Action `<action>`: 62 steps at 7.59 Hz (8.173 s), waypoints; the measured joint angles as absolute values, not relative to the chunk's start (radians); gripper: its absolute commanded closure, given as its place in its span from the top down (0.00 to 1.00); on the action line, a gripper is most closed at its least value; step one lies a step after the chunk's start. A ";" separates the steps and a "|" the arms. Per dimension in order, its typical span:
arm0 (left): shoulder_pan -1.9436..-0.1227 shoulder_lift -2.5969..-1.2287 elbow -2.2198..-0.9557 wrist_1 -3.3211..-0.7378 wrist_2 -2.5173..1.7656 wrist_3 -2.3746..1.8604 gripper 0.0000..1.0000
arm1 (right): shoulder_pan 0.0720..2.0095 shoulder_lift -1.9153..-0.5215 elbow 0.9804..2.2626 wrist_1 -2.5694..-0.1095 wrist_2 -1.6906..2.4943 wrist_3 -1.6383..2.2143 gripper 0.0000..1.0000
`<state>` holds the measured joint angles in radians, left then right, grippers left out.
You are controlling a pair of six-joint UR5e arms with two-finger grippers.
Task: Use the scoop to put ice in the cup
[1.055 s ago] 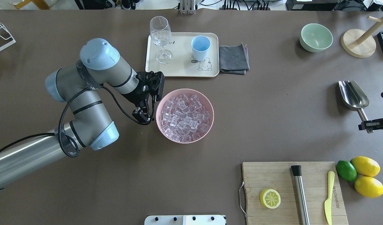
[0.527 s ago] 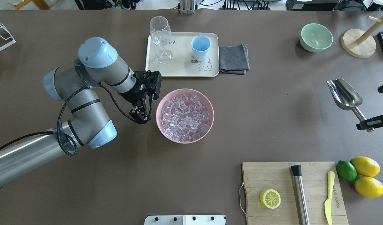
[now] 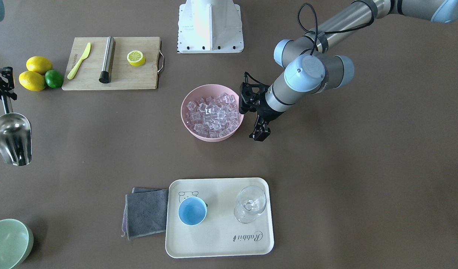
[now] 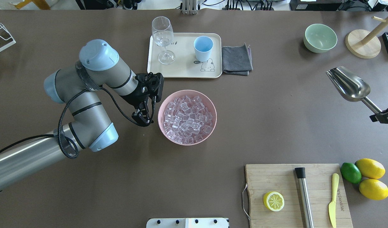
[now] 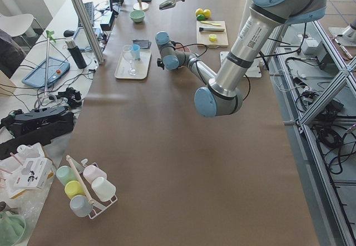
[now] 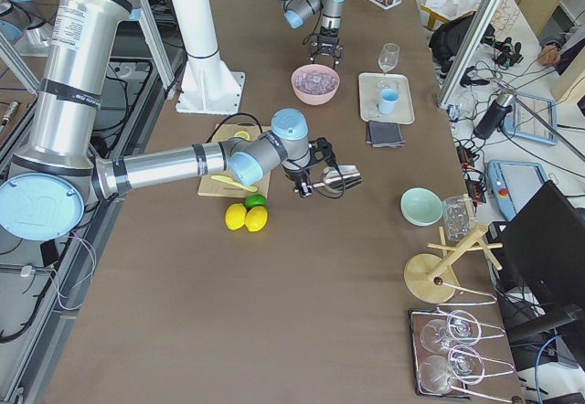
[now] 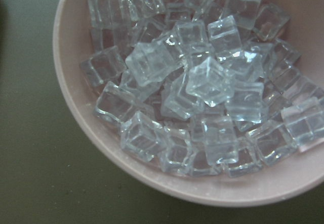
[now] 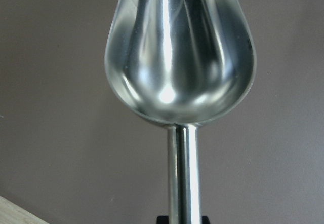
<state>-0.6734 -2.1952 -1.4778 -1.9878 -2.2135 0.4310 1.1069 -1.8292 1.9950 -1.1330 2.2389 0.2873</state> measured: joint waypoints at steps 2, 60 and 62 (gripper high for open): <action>-0.671 -2.195 -1.477 -1.992 -2.212 0.422 0.99 | 1.140 -1.825 2.037 -1.181 2.273 0.189 0.00; -0.623 -2.139 -1.437 -2.227 -2.200 0.268 0.99 | 0.498 -0.911 1.892 -1.909 1.686 -0.182 0.00; -0.623 -2.138 -1.437 -2.227 -2.201 0.268 0.99 | 0.497 -0.950 1.893 -1.823 1.693 -0.156 0.00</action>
